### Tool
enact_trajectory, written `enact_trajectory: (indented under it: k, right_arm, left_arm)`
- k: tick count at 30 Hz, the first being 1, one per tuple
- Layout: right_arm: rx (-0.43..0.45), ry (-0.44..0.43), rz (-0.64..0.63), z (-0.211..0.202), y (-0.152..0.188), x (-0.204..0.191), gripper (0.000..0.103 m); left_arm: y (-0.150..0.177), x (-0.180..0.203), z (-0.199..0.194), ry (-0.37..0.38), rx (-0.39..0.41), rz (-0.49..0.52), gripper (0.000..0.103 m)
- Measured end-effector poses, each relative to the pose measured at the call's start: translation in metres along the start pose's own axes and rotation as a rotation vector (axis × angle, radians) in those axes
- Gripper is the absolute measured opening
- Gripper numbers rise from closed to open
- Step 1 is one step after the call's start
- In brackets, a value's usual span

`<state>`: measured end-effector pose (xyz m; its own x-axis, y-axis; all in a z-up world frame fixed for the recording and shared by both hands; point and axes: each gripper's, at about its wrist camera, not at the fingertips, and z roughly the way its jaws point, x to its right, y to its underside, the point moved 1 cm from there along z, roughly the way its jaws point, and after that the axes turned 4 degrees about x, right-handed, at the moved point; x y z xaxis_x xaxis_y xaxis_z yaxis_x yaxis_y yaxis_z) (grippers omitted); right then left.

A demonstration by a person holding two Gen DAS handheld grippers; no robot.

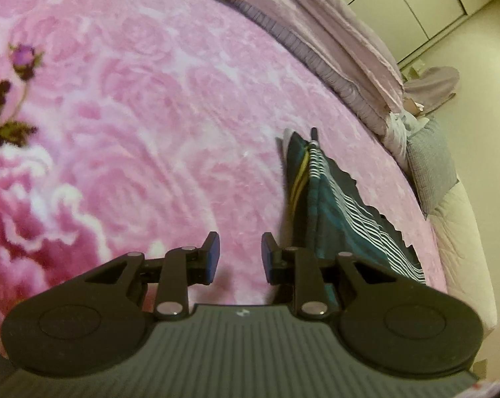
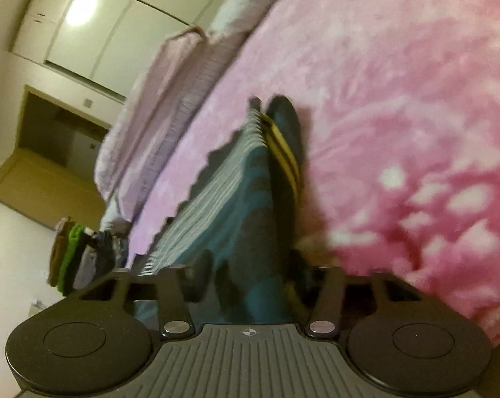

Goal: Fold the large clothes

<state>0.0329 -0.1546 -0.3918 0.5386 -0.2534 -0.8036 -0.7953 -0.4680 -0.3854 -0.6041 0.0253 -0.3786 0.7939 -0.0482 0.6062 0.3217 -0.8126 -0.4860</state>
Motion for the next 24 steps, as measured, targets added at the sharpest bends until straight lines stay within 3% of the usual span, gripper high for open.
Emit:
enact_trajectory:
  k: [2, 5, 9, 11, 12, 16, 19, 24]
  right_arm:
    - [-0.004, 0.042, -0.011, 0.004, -0.005, -0.008, 0.024]
    - [-0.008, 0.169, -0.053, 0.006, -0.006, -0.033, 0.016]
    - [-0.016, 0.519, -0.216, 0.022, 0.001, -0.108, 0.015]
    - [0.021, 0.686, -0.396, 0.037, 0.017, -0.167, 0.015]
    - [0.036, 0.729, -0.485, 0.047, 0.025, -0.192, 0.015]
    - [0.066, 0.788, -0.831, 0.101, 0.084, -0.299, 0.015]
    - [0.058, 0.812, -1.133, 0.155, 0.163, -0.353, 0.016]
    - [-0.056, 0.781, -1.433, 0.237, 0.284, -0.347, 0.02]
  left_arm:
    - [-0.003, -0.005, 0.003, 0.005, -0.004, -0.006, 0.021]
    - [-0.008, -0.011, 0.005, 0.009, -0.011, -0.012, 0.021]
    - [-0.016, -0.02, 0.007, 0.009, -0.011, -0.012, 0.021]
    - [-0.02, -0.023, 0.006, 0.017, -0.005, -0.01, 0.021]
    - [-0.023, -0.026, 0.004, 0.025, -0.002, -0.012, 0.021]
    - [-0.031, -0.039, -0.004, 0.022, 0.01, -0.014, 0.021]
    - [-0.034, -0.05, -0.01, 0.023, 0.017, -0.034, 0.021]
    - [-0.031, -0.058, -0.015, 0.024, 0.004, -0.052, 0.021]
